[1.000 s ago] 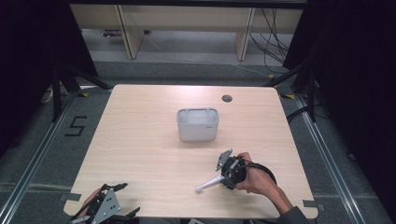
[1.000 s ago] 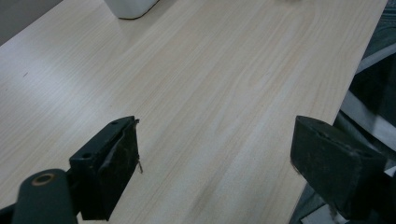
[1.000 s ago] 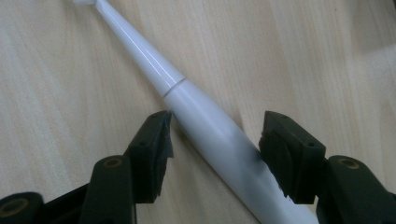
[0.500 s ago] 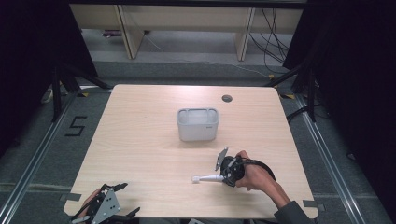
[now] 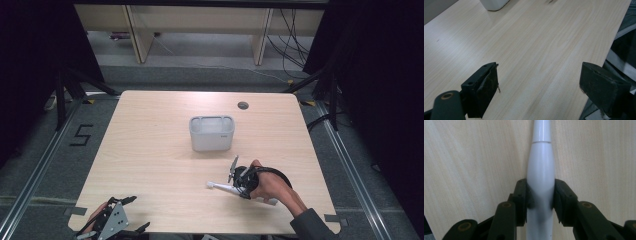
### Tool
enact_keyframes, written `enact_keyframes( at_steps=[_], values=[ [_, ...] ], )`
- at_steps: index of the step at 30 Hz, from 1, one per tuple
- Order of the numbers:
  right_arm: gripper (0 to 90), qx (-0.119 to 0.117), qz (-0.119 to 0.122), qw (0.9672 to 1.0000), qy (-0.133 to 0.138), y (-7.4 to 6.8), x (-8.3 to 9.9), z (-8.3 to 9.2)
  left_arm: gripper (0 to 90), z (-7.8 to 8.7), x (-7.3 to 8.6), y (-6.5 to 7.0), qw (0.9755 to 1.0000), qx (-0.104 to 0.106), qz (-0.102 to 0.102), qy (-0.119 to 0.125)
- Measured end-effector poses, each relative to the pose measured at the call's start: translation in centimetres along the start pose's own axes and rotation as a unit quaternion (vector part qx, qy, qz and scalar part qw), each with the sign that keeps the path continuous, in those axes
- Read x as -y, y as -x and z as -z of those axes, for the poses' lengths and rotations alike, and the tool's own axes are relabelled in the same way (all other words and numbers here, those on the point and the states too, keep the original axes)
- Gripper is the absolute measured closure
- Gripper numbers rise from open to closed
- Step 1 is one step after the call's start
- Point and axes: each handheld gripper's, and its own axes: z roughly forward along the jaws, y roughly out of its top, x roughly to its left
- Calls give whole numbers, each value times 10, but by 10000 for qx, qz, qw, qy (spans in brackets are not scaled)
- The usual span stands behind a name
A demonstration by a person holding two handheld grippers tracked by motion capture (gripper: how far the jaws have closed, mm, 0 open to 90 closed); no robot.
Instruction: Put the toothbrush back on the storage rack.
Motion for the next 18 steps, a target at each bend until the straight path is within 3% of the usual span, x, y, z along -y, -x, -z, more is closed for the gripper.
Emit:
enact_keyframes(
  at_steps=[3, 4, 6, 9, 10, 11, 18],
  values=[
    [661, 23, -96, 9998, -162, -2, -3, 1, 149, 0, 0, 0, 10000, 7, -8, -9],
    [663, -17, 19, 9998, -198, 0, -4, 0, 149, 0, 0, 0, 10000, -46, -3, 34],
    [664, 26, -68, 9997, -230, -2, -5, 0, 149, 0, 0, 0, 10000, -48, -6, 34],
    [664, 18, 30, 9997, -230, -1, -6, 0, 149, 0, 0, 0, 10000, -58, 6, 52],
    [665, -33, -151, 9996, -241, -1, -5, 1, 149, 0, 0, 0, 10000, -63, -3, 37],
    [665, -33, -151, 9996, -241, -1, -5, 1, 149, 0, 0, 0, 10000, -63, -3, 37],
    [666, 75, -319, 9995, 18, -2, 3, 7, 149, 0, 0, 0, 10000, -7, 4, -1]
  ],
)
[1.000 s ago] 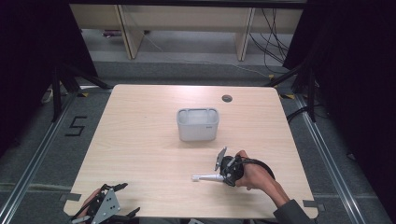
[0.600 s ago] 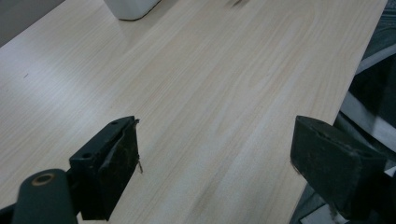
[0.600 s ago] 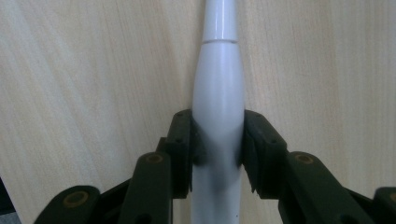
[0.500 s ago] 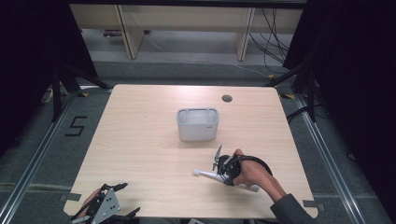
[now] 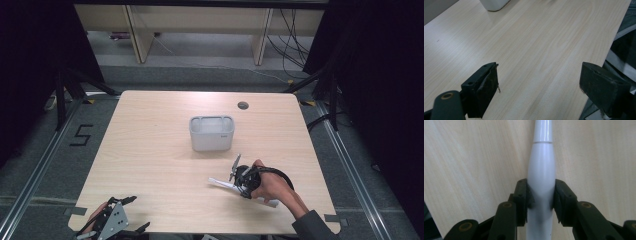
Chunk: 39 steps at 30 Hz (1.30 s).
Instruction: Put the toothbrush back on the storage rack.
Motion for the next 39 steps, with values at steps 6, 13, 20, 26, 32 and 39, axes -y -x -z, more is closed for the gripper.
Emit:
enact_keyframes(
  at_steps=[6, 13, 20, 26, 32, 39],
  values=[
    [668, 175, -292, 9966, 747, 2, 11, 26, 149, 0, 0, 0, 10000, 3, -17, 8],
    [668, 381, -640, 9815, 1764, 9, 26, 50, 149, 0, 0, 0, 10000, -6, -11, -13],
    [668, 609, -977, 9594, 2576, 18, 37, 65, 149, 0, 0, 0, 10000, 1, -3, -13],
    [668, 752, -1371, 9248, 3468, 27, 43, 72, 149, 0, 0, 0, 10000, 1, -3, -12],
    [668, 743, -1650, 9048, 3854, 37, 48, 79, 149, 0, 0, 0, 10000, 7, 10, -5],
    [668, 822, -1848, 8851, 4192, 40, 45, 84, 149, 0, 0, 0, 10000, 1, -4, 2]
  ],
)
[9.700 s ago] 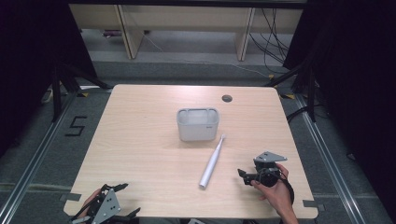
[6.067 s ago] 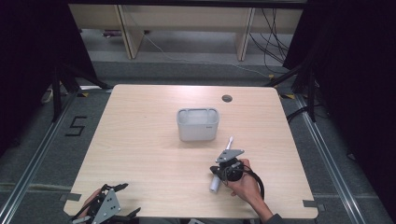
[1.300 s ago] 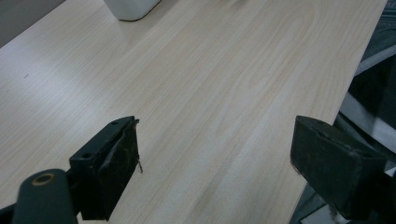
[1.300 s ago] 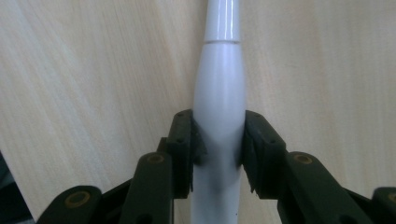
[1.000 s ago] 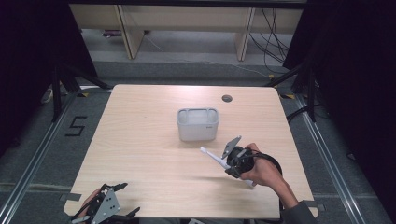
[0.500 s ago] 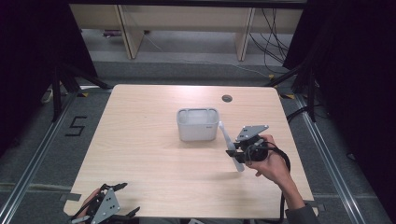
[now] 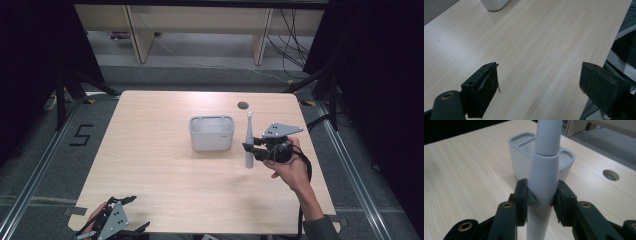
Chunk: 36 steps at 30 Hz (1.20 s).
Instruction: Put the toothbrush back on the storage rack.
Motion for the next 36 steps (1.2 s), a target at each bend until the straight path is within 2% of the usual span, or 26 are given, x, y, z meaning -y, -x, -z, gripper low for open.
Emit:
enact_keyframes(
  at_steps=[1, 2, 5, 6, 7, 10, 11, 12, 13, 17, 22, 24, 26, 29, 31, 36],
  values=[
    [668, 25, -89, 9999, 39, -1, -2, 0, 149, 0, 0, 0, 10000, 2, 3, -9],
    [668, 102, 38, 9996, 253, 1, -5, -3, 149, 0, 0, -1, 10000, -23, -14, -1],
    [669, 63, 15, 9994, 330, 1, -7, -5, 149, 0, 0, -1, 10000, -26, -8, 52],
    [668, 86, -84, 9993, 365, -1, -8, -5, 149, 0, 0, 0, 10000, -15, -7, 47],
    [668, 61, 4, 9993, 363, -1, -11, -6, 149, 0, 0, 0, 10000, -19, -9, 47],
    [668, -30, -10, 9989, 472, -2, -14, -10, 149, 0, 0, 0, 10000, -20, -19, 64],
    [668, 8, -9, 9990, 457, -3, -15, -9, 149, 0, 0, -1, 10000, -20, -19, 61],
    [668, 100, 104, 9982, 585, -2, -16, -11, 149, 0, 0, -1, 10000, -26, -22, 62],
    [668, 40, -7, 9988, 493, -3, -16, -10, 149, 0, 1, 0, 10000, -18, 14, 86],
    [668, 76, 103, 9983, 573, -2, -19, -13, 149, 0, 0, 0, 9999, 2, 34, 125],
    [668, 91, 45, 9985, 545, -2, -19, -15, 149, 0, 0, 0, 9999, 1, 50, 131],
    [668, 165, 78, 9979, 625, -2, -20, -16, 149, 0, 0, -1, 10000, -29, -44, 46],
    [668, 126, 88, 9982, 583, -1, -21, -16, 149, 0, 0, 0, 10000, -20, 4, 52],
    [668, 152, 104, 9976, 660, 0, -23, -21, 149, 0, 0, 0, 10000, -14, 14, 96],
    [668, 119, 4, 9979, 642, -1, -24, -23, 149, 0, 0, 0, 9999, 3, 21, 138],
    [668, 92, 42, 9981, 613, -2, -28, -26, 149, 0, 1, 0, 9999, 2, 64, 115]
  ],
)
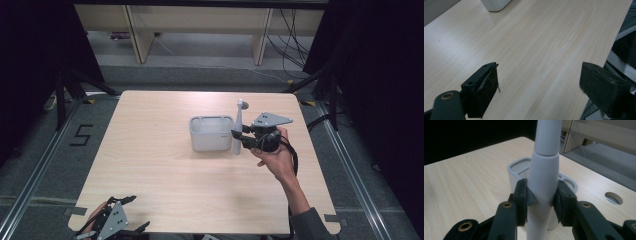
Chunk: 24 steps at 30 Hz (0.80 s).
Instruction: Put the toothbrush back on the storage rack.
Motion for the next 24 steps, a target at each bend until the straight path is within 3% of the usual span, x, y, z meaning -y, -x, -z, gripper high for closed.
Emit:
enact_keyframes(
  at_steps=[7, 9, 12, 13, 14, 24],
  values=[
    [668, -172, 51, 9998, 40, -2, -7, -8, 149, 0, 0, 0, 10000, 3, -7, 27],
    [668, -166, -90, 9998, -8, -5, -9, -10, 149, 0, 0, 0, 10000, 4, -9, 13],
    [668, -230, -34, 9997, 25, -8, -13, -13, 149, 1, 0, -1, 10000, -20, -52, -18],
    [668, -196, 92, 9997, 85, -7, -15, -15, 149, 0, 0, 0, 10000, -8, 20, 32],
    [668, -242, -15, 9997, 45, -10, -16, -16, 149, 1, 0, -1, 10000, -14, -59, -23],
    [668, -413, -51, 9991, 91, -18, -28, -26, 149, 0, 0, -1, 10000, -23, -2, 35]
  ],
)
